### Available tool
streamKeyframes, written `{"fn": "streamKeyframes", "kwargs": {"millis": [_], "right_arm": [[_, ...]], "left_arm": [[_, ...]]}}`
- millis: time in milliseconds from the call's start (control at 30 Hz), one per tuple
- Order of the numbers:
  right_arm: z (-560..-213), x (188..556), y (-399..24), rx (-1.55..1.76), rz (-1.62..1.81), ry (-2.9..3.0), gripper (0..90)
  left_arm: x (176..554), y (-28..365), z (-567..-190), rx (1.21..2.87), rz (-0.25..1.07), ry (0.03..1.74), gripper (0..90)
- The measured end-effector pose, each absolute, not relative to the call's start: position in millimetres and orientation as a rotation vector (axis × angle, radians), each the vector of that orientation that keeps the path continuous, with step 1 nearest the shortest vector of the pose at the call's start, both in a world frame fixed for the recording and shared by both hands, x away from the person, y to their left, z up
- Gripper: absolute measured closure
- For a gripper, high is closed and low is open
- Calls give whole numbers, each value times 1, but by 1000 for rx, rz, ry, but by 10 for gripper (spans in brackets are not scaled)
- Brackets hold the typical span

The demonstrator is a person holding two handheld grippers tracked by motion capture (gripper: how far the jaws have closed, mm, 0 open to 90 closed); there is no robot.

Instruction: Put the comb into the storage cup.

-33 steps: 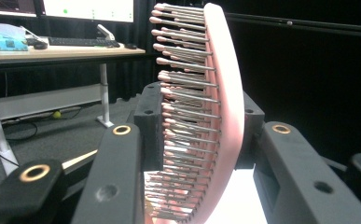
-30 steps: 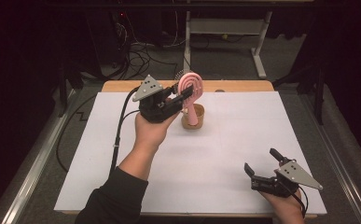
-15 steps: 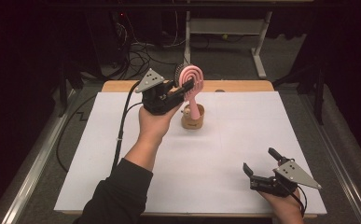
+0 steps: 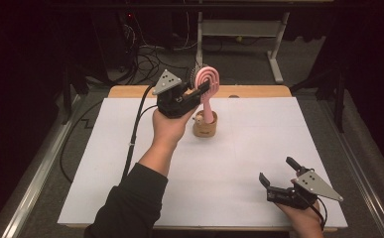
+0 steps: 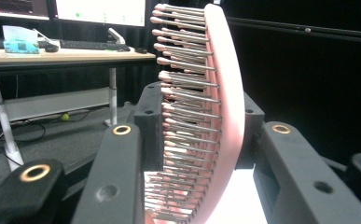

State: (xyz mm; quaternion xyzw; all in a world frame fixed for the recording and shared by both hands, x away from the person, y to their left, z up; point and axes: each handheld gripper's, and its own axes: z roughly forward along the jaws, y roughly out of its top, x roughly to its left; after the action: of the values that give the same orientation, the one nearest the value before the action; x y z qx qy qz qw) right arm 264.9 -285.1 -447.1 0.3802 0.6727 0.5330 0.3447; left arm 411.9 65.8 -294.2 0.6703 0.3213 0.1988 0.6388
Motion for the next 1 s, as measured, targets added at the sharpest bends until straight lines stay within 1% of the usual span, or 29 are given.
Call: {"fn": "streamKeyframes", "kwargs": {"millis": [100, 367, 733, 1000], "right_arm": [[-447, 264, -285, 990, 1388, 1745, 2], [-447, 264, -287, 991, 1395, 1737, 3], [-446, 263, -287, 985, 1399, 1741, 2], [-446, 263, -287, 983, 1400, 1738, 3]], "left_arm": [[416, 65, -293, 1510, 439, 744, 633], [424, 58, -294, 1526, 466, 751, 633], [434, 49, -305, 1527, 488, 778, 633], [440, 52, -313, 1522, 479, 794, 633]]}}
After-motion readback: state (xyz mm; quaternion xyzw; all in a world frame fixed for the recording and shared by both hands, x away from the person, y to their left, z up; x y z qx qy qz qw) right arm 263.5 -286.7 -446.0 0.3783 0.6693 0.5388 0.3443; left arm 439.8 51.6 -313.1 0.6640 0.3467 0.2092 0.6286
